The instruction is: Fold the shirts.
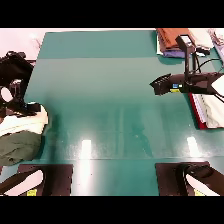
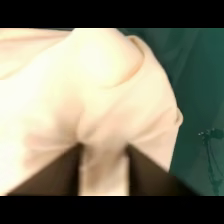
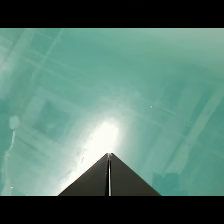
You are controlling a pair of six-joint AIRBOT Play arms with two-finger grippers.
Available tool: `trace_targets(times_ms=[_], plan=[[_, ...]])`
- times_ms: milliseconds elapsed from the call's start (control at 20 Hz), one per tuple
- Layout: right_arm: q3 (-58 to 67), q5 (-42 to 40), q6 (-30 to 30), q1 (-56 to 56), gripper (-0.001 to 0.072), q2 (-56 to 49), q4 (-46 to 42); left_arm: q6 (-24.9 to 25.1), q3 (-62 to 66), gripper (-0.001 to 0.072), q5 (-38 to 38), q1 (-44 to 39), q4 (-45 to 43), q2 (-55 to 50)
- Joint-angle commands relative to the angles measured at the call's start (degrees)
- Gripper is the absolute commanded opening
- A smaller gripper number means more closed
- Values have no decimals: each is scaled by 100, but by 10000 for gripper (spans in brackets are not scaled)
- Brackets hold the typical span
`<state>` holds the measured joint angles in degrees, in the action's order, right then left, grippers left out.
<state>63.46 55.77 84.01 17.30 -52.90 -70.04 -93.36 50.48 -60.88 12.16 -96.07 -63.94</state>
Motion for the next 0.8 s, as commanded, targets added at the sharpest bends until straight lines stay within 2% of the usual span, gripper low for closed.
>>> trace_targets(times_ms=[0, 150, 250, 500, 750], plan=[[15, -111, 2, 0, 16, 7, -2, -85, 149, 24, -96, 37, -61, 37], [385, -122, 2, 0, 17, 2, -7, 31, 1182, 23, -389, -17, 122, 466], [828, -136, 0, 0, 16, 2, -17, 85, 2022, 23, -457, -334, 136, 909], [1880, -337, -2, 0, 16, 2, -66, 192, 4100, 22, -743, -2190, 140, 1327], [2514, -326, -2, 0, 16, 4, -66, 219, 4553, 22, -608, -4247, 136, 916]])
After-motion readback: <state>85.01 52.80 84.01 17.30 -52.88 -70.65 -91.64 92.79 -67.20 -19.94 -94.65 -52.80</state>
